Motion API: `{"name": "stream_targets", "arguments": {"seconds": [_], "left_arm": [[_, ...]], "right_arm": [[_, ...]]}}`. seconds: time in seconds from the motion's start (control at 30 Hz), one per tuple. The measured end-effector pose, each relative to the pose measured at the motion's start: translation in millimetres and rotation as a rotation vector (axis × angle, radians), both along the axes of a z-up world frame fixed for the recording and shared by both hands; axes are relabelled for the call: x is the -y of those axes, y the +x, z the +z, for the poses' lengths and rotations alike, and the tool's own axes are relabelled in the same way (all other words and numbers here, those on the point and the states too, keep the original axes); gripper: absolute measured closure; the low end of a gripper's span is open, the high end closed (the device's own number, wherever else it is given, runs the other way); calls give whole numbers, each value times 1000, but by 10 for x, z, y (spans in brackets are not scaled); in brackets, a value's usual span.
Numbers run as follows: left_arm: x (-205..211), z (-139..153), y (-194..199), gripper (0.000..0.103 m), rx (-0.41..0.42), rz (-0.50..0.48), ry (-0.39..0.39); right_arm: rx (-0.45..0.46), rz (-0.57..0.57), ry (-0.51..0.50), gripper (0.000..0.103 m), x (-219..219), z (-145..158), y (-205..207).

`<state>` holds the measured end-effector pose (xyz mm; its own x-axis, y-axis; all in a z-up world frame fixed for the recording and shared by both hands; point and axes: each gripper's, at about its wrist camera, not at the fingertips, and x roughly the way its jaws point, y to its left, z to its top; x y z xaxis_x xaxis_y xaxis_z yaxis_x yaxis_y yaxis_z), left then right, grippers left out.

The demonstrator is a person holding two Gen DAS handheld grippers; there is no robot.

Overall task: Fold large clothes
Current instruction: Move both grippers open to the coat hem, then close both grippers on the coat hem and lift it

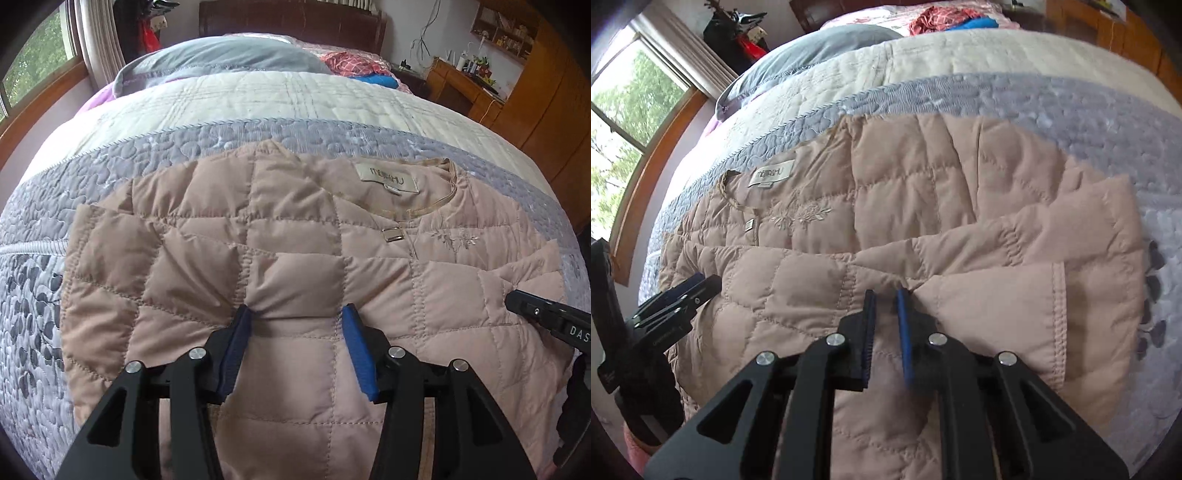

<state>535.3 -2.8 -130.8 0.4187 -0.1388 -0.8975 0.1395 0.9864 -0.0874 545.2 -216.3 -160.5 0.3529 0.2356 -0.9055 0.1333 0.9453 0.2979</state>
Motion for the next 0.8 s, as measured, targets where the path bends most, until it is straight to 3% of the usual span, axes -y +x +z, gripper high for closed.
{"name": "stream_targets", "arguments": {"seconds": [0.13,0.2,0.23,0.27,0.33,0.43,0.57,0.67,0.8], "left_arm": [[-121,176,-180,51,6,7,-37],[-306,377,-446,52,29,-15,-86],[-426,477,-620,52,45,-30,-99],[-531,557,-783,49,61,-39,-95],[-835,706,-1249,39,108,-57,-77],[-1287,724,-1919,31,121,-44,-36],[-1838,516,-2708,27,42,-2,-54],[-2096,321,-3220,27,-16,39,-111],[-2199,167,-3730,27,-30,63,-259]], "right_arm": [[65,27,15,88,11,273,-260],[144,68,50,84,58,570,-622],[168,81,59,76,91,660,-786],[191,95,65,69,155,760,-1038],[218,115,68,64,282,876,-1587],[222,135,77,57,408,878,-2333],[225,144,85,42,515,768,-3235],[200,141,101,40,518,588,-3750],[161,109,92,39,508,362,-4208]]}}
